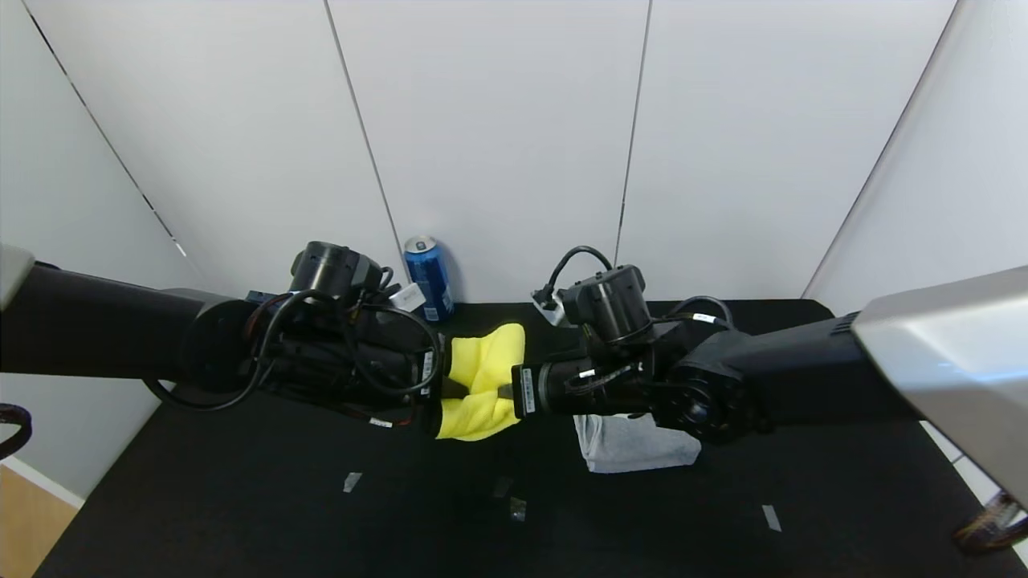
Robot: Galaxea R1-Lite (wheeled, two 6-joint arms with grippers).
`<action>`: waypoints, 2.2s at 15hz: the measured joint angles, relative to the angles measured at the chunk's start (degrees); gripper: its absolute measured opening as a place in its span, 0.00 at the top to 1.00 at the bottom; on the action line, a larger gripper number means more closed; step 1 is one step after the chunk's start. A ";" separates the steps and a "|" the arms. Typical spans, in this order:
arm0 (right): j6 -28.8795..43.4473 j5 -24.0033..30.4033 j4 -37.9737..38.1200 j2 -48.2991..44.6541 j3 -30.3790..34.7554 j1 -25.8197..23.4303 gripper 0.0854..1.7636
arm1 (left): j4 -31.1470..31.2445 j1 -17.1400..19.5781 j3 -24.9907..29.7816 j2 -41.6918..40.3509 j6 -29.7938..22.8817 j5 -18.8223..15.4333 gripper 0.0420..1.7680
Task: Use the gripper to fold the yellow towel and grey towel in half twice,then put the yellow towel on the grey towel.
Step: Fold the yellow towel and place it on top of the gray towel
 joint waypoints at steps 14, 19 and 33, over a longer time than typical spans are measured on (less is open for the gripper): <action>-7.19 -0.05 -0.96 -21.50 26.98 -14.13 0.96 | 1.16 -20.35 -12.09 6.21 -3.58 10.18 0.90; -9.58 -0.13 -8.46 -21.53 31.94 -17.82 0.96 | 2.50 -21.60 -21.39 14.75 -3.47 10.54 0.90; -9.94 0.09 -28.75 -6.75 35.55 -21.60 0.96 | 2.52 -19.08 -31.06 27.34 -2.90 13.91 0.90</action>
